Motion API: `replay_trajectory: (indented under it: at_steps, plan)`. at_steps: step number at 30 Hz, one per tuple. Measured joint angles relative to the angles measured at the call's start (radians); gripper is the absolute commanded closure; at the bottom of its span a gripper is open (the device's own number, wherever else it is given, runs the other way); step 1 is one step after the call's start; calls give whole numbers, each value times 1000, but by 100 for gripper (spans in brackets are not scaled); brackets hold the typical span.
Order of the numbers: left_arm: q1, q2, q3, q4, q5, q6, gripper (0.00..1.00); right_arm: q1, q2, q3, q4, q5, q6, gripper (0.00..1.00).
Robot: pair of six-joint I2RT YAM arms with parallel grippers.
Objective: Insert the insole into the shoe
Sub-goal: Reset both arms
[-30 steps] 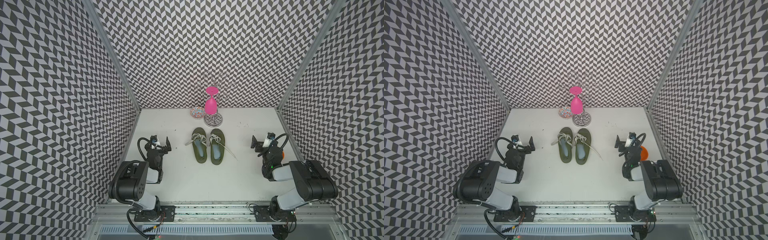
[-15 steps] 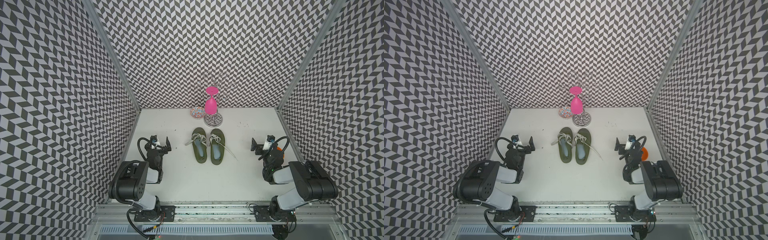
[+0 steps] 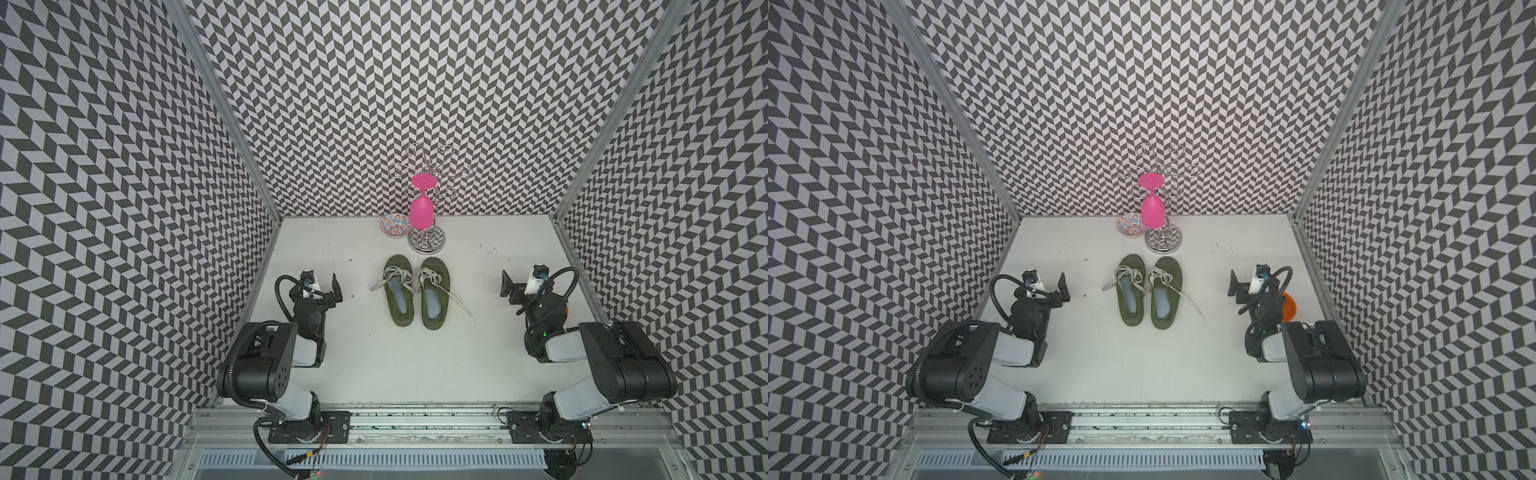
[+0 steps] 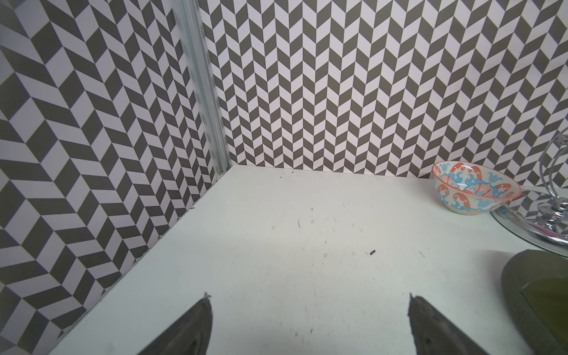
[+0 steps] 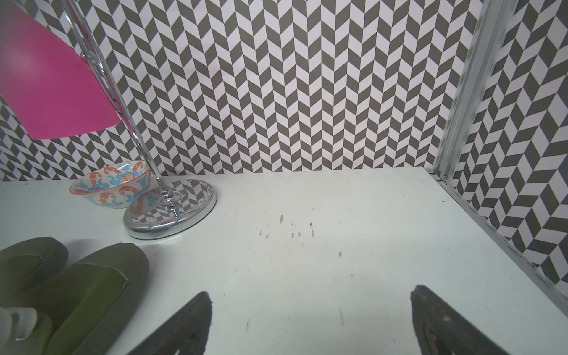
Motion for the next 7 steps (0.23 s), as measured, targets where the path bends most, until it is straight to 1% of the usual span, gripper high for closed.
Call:
replay_trajectory:
  at_steps: [7]
  plan:
    - [0, 0, 0, 0, 0, 0, 0, 0, 0, 4, -21, -2, 0, 0]
